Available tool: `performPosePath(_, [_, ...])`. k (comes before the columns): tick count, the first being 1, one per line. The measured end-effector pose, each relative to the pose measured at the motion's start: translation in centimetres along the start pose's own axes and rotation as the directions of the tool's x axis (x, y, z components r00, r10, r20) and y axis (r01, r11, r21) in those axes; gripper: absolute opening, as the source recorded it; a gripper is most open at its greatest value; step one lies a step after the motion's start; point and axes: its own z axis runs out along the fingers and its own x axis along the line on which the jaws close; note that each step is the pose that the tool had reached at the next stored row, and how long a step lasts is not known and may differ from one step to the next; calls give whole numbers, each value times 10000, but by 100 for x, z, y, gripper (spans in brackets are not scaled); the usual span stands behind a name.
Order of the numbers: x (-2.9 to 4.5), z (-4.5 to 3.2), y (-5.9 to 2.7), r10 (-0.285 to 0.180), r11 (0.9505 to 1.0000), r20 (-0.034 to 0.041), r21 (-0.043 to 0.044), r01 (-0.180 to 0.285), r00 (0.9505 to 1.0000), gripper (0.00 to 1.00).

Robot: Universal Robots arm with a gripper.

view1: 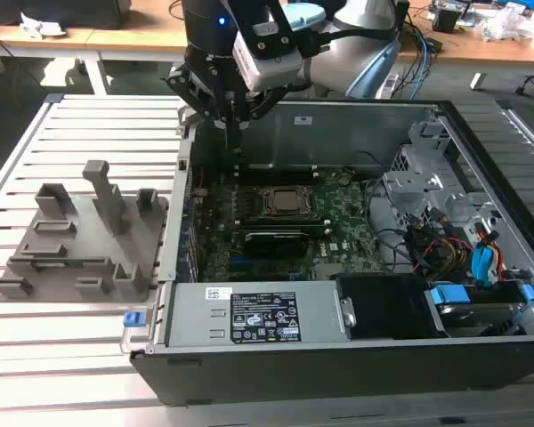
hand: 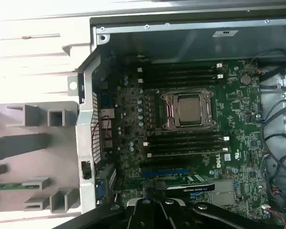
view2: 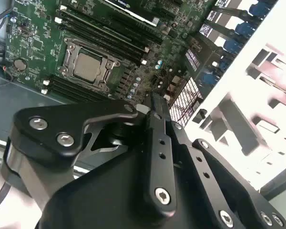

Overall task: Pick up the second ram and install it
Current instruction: 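Reach for the second ram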

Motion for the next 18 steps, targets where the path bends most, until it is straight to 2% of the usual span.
performPosePath(2, [28, -1, -3, 1, 10000, -1, 1, -1, 10000, 11])
performPosePath(4, [102, -3, -8, 1, 10000, 0, 0, -1, 10000, 11])
performPosePath(8, [193, -5, -14, 0, 10000, 0, 0, 0, 10000, 11])
performPosePath(10, [346, -9, -26, 0, 10000, 0, 0, 0, 10000, 11])
performPosePath(16, [544, -13, -40, 0, 10000, 0, 0, 0, 10000, 11])
performPosePath(18, [584, -14, -43, 0, 10000, 0, 0, 0, 10000, 11])
